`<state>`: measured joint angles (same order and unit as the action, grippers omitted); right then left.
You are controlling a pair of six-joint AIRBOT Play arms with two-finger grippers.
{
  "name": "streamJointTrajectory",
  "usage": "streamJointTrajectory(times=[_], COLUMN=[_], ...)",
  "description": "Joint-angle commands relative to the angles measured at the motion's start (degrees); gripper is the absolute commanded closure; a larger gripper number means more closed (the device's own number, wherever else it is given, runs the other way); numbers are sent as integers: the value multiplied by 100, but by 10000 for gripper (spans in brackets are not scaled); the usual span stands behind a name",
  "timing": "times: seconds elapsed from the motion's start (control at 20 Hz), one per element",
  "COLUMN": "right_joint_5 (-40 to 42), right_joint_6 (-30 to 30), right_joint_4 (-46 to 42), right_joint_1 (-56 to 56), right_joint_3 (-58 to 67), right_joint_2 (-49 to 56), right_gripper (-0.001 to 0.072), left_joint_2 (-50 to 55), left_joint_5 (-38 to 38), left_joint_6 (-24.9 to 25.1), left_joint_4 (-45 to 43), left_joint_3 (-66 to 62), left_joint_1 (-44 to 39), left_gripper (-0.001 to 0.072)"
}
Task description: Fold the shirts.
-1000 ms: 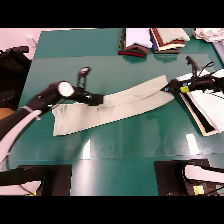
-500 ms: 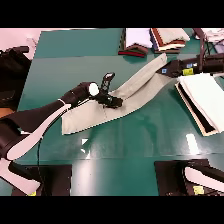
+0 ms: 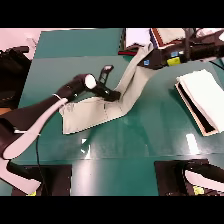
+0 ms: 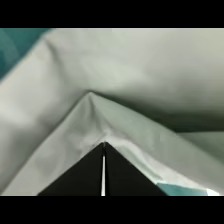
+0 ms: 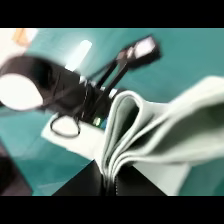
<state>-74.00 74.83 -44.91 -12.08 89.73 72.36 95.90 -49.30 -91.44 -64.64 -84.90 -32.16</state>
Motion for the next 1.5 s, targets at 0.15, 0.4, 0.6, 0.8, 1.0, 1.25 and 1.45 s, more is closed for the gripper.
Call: streamJointTrajectory(times=[0.15, 0.4, 0.6, 0.8, 1.0, 1.25, 1.45], right_joint_5=[627, 2280, 1947, 852, 603, 920, 1097], right_joint_6=[181, 181, 181, 186, 232, 326, 315], right_joint_4=[20, 33, -205, -1318, -1523, -1086, -94], right_joint_1=[-1869, -3547, -3729, -2977, -1759, -407, -295], right_joint_3=[850, 1497, 2238, 1834, 205, -1429, -1672], right_joint_2=[1060, 2406, 2962, 2583, 1893, 1799, 2472], right_gripper=[697, 398, 262, 274, 274, 16, 41], left_joint_2=[-1937, -3442, -3794, -3748, -3744, -3744, -3744], left_joint_5=[-957, -1204, -1281, -1419, -1370, -1329, -1198], left_joint_6=[-15, -4, 2, 39, 155, 160, 205], left_joint_4=[-1469, -2162, -2229, -2002, -1746, -1593, -1449], left_joint_3=[-140, -138, -138, -120, -122, -24, 299], left_joint_1=[1499, 2557, 2695, 2653, 2653, 2653, 2653], left_gripper=[683, 682, 683, 683, 683, 683, 683])
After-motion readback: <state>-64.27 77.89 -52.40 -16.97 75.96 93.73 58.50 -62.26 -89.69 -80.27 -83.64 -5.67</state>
